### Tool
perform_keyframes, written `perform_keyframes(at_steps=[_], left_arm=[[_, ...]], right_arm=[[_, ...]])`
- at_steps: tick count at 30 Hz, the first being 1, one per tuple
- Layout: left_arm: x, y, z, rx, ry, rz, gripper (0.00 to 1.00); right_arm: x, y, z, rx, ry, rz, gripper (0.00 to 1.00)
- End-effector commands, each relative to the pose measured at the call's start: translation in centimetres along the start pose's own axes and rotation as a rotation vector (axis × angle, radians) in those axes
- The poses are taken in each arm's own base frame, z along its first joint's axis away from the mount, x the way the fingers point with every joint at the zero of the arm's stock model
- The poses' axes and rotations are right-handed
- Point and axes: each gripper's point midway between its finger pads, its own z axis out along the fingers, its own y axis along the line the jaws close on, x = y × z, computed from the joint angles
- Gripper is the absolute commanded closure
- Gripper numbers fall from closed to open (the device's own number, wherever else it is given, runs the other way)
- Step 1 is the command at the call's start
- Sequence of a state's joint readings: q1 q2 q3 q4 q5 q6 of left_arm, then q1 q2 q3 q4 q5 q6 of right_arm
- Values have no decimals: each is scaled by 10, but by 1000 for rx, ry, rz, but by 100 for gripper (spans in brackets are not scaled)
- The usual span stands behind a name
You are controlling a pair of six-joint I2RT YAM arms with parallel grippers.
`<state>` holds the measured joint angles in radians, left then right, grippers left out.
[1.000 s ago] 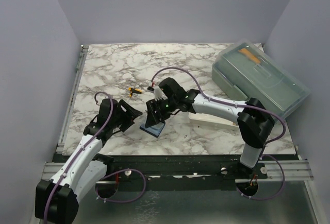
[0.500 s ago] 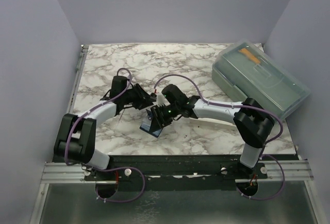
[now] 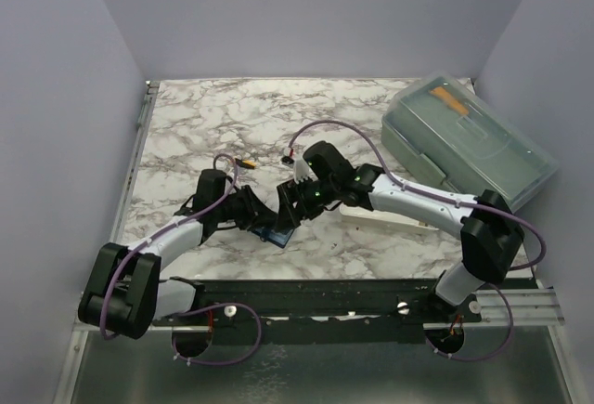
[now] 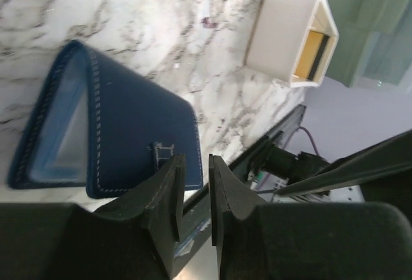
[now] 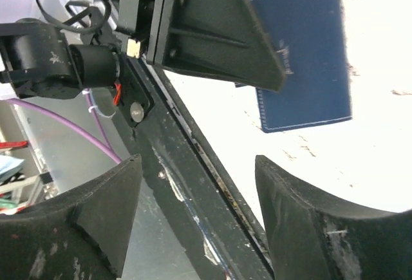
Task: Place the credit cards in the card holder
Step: Close the card holder at the center of the board.
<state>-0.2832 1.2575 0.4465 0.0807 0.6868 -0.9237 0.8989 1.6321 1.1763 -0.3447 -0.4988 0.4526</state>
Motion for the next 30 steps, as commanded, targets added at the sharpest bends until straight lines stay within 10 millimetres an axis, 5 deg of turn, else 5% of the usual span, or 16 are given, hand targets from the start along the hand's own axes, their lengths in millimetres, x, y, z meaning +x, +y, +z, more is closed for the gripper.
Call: perform_keyframes(at_steps=[1, 6, 14, 19, 30], left_arm=[[2, 32, -7, -120, -72, -6, 74], [6, 52, -9, -181, -109, -35, 74], [13, 77, -11, -293, -94, -93, 88], [19, 95, -14, -354, -109, -143, 100], [23, 103, -16, -381, -121, -163, 100]], right_arm=[[-12, -28, -17, 117, -39, 13, 23], [-26, -59, -1, 106, -51, 68, 15], [-11, -87, 50, 45, 40, 174, 18], [1, -86, 59, -35, 76, 205, 25], [16, -75, 74, -203, 121, 243, 45]])
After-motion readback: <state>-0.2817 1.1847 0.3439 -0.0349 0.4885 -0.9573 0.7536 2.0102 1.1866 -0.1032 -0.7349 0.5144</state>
